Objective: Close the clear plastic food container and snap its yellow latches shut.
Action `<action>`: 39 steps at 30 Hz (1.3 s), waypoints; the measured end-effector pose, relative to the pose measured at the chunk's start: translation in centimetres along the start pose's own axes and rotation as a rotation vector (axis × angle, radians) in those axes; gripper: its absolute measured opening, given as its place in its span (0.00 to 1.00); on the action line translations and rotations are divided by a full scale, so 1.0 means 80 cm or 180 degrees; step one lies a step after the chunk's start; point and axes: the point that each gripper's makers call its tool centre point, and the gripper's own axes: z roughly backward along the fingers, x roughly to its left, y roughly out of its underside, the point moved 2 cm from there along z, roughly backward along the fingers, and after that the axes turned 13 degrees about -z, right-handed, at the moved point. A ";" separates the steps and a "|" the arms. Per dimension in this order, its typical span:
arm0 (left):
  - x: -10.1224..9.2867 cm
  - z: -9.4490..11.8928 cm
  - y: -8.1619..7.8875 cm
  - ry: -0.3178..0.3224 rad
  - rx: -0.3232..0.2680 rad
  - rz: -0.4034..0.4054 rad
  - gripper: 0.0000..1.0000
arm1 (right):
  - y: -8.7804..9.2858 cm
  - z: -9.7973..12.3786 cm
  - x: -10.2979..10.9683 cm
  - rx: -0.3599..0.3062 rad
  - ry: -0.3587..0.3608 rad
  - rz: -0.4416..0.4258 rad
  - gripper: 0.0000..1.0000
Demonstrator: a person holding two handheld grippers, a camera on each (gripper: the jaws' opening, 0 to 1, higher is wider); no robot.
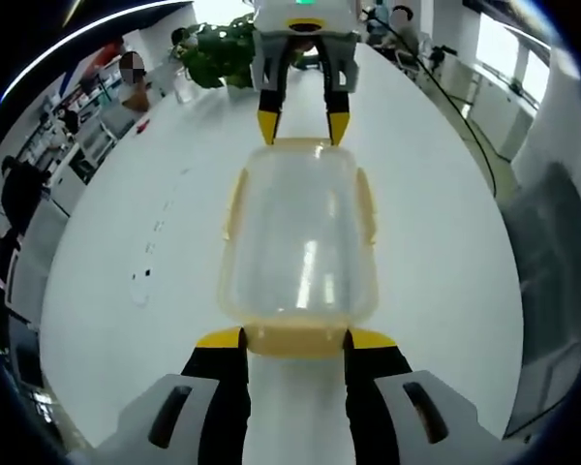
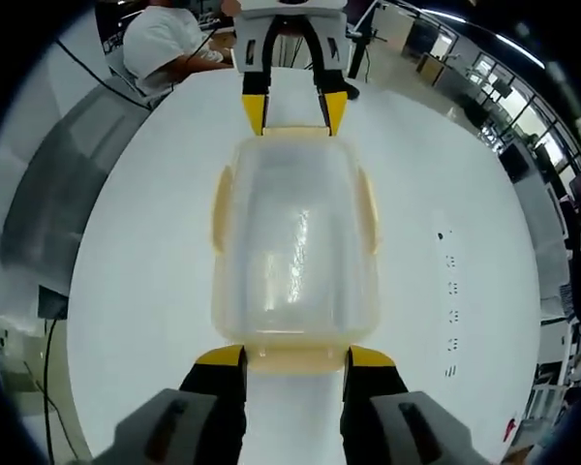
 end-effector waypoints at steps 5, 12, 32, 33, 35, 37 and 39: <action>-0.001 -0.008 -0.009 0.0043 0.0004 0.0000 0.36 | 0.011 0.000 -0.002 0.0018 -0.0030 0.0020 0.36; -0.001 -0.015 -0.012 0.0066 0.0010 0.0036 0.36 | 0.018 -0.008 -0.005 0.0027 -0.0072 0.0040 0.36; -0.004 -0.034 -0.002 0.0180 0.0029 0.0106 0.37 | 0.024 -0.018 -0.007 0.0051 -0.0220 0.0046 0.36; -0.004 -0.033 -0.002 0.0183 0.0023 0.0106 0.37 | 0.024 -0.019 -0.008 0.0042 -0.0225 0.0048 0.37; -0.003 -0.034 -0.002 0.0195 -0.0011 0.0128 0.37 | 0.024 -0.020 -0.009 0.0034 -0.0232 0.0042 0.37; -0.004 -0.034 -0.001 0.0210 -0.0032 0.0159 0.37 | 0.024 -0.020 -0.009 0.0020 -0.0245 0.0031 0.37; -0.004 -0.035 -0.001 0.0220 -0.0052 0.0157 0.37 | 0.024 -0.020 -0.007 -0.0005 -0.0250 0.0048 0.37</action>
